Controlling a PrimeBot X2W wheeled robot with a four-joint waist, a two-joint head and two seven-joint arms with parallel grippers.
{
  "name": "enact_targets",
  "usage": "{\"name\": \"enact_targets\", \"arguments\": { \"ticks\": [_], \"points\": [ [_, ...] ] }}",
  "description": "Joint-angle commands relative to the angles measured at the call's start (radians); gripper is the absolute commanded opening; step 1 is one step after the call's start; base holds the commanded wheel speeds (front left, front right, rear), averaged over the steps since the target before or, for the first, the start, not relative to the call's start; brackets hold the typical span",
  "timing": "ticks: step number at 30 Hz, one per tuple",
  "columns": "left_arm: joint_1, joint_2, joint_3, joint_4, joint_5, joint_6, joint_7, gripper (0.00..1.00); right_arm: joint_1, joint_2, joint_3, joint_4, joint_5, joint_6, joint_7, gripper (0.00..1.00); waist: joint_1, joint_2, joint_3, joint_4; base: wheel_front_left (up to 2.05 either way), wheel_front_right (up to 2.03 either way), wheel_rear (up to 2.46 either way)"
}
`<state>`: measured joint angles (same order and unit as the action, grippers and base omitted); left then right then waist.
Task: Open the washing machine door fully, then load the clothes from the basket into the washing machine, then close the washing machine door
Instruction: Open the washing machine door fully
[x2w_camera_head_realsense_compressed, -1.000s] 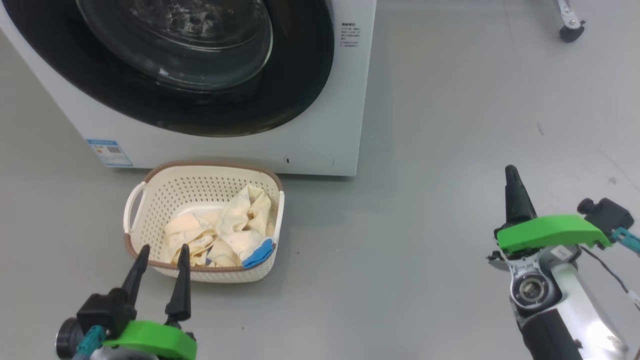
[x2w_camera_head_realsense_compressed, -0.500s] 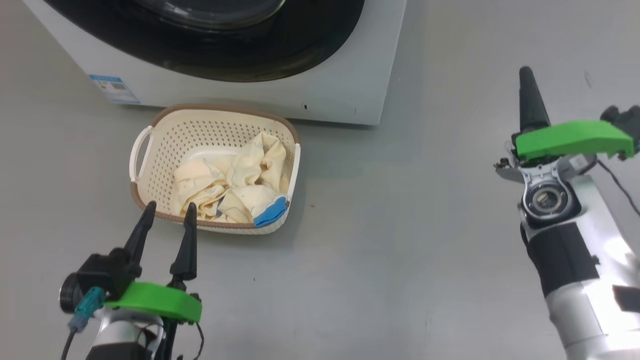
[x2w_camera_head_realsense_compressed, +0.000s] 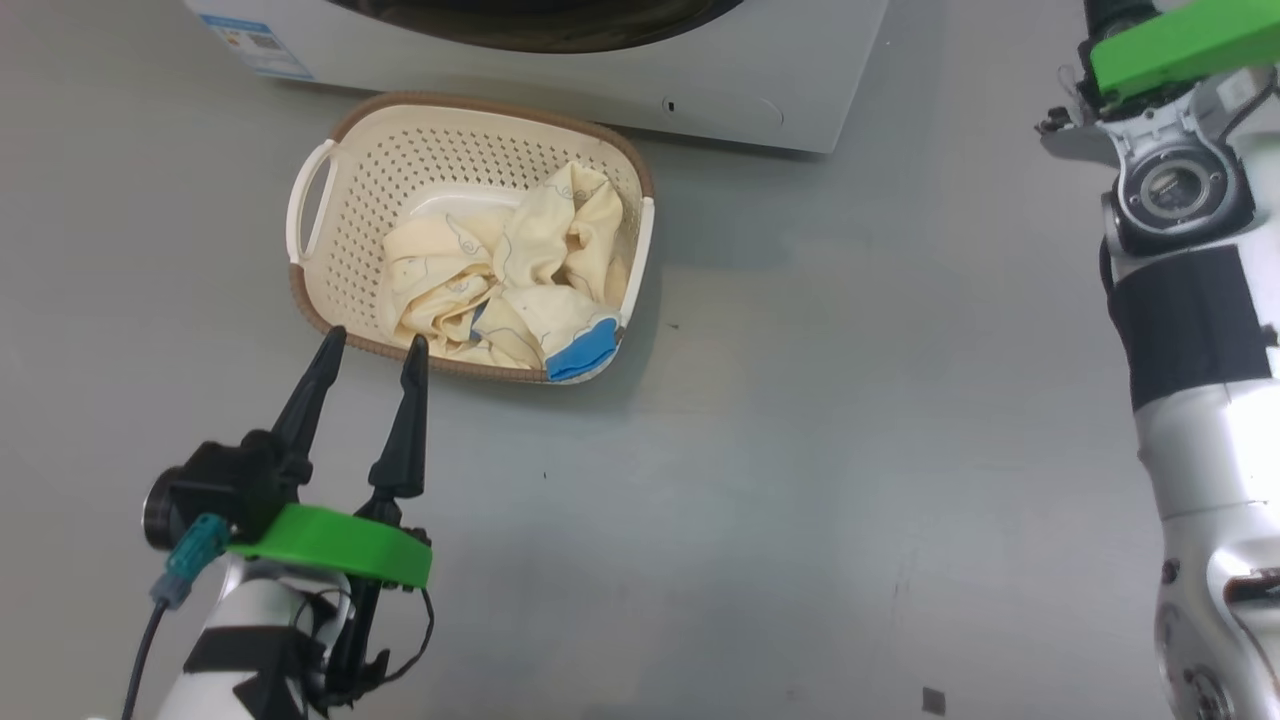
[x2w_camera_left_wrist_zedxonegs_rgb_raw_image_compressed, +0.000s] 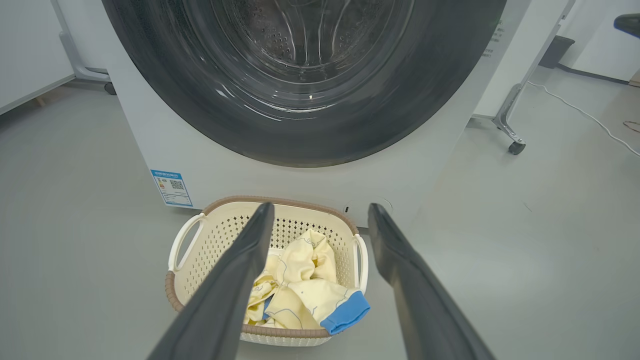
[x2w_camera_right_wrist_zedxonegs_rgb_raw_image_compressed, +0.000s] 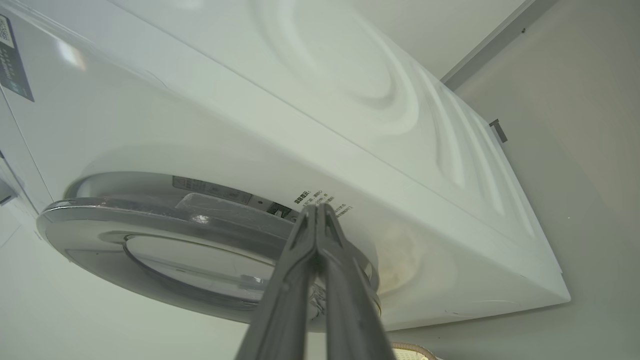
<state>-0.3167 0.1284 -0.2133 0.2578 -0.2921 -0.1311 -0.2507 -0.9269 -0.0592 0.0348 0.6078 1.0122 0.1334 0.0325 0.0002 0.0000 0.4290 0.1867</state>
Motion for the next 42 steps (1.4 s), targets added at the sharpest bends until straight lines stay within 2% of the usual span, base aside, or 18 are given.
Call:
{"name": "enact_targets", "arguments": {
  "ticks": [1, 13, 29, 42],
  "points": [
    [-0.034, 0.029, 0.025, -0.035, -0.008, 0.000, -0.011, 1.00, -0.067, 0.008, 0.011, -0.027, -0.006, -0.003, 0.023, 0.00, -0.0002, 0.0000, 0.018, 0.013, 0.00, 0.00, 0.00],
    [-0.085, 0.030, -0.009, -0.039, -0.020, 0.000, -0.011, 1.00, -0.234, 0.009, 0.043, 0.020, 0.055, -0.003, 0.162, 0.00, -0.0002, 0.0000, 0.068, 0.055, 0.00, 0.00, 0.00],
    [-0.135, -0.004, -0.033, -0.037, -0.042, 0.000, -0.011, 1.00, -0.422, 0.009, 0.017, 0.171, 0.175, -0.003, 0.223, 0.00, -0.0002, 0.0000, 0.118, 0.125, 0.00, 0.00, 0.00],
    [-0.160, -0.016, -0.049, -0.032, -0.055, 0.000, -0.011, 1.00, -0.540, 0.009, 0.064, 0.320, 0.230, -0.003, 0.262, 0.00, -0.0002, 0.0000, 0.142, 0.158, 0.00, 0.00, 0.00]
  ]
}}
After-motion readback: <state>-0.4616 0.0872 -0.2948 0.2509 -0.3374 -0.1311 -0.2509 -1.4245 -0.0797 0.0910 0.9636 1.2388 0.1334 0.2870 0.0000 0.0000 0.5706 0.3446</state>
